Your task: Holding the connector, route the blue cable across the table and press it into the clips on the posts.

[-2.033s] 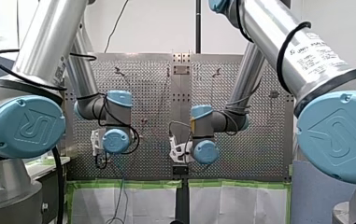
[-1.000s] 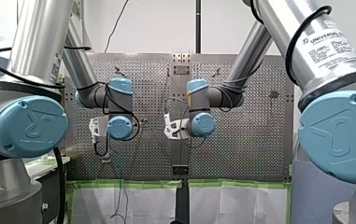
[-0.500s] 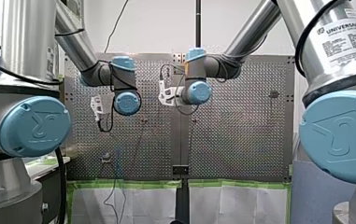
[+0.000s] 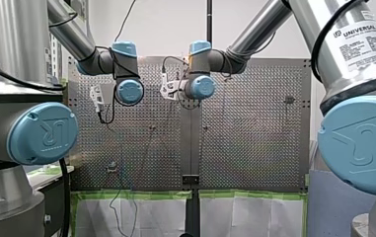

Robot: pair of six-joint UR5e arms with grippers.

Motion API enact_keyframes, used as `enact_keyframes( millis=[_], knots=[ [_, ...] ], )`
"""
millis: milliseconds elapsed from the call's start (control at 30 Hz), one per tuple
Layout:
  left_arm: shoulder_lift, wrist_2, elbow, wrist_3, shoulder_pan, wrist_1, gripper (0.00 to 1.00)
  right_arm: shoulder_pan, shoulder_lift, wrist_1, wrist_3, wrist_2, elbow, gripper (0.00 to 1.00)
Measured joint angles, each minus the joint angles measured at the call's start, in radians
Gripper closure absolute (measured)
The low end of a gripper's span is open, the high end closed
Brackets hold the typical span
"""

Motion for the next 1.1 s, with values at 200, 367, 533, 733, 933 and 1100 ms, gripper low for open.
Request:
enact_keyframes(
  millis=[200, 367, 533, 733, 933, 1100],
  knots=[
    [-0.003, 0.053, 0.008, -0.004, 0.033, -0.056, 1.00, 0.021, 0.012, 0.038, 0.010, -0.008, -0.055, 1.00],
    [-0.005, 0.099, 0.010, -0.006, 0.075, -0.102, 1.00, 0.041, 0.014, 0.068, 0.031, -0.028, -0.101, 1.00],
    [-0.003, 0.147, 0.025, -0.012, 0.123, -0.148, 1.00, 0.047, 0.022, 0.086, 0.043, -0.031, -0.154, 1.00],
    [-0.002, 0.203, 0.066, -0.024, 0.178, -0.186, 1.00, 0.043, 0.065, 0.124, 0.051, -0.035, -0.217, 1.00],
    [-0.001, 0.251, 0.111, -0.038, 0.239, -0.210, 1.00, 0.043, 0.111, 0.158, 0.051, -0.036, -0.278, 1.00],
    [-0.002, 0.262, 0.146, -0.051, 0.284, -0.224, 1.00, 0.043, 0.136, 0.174, 0.052, -0.037, -0.327, 1.00]
  ],
)
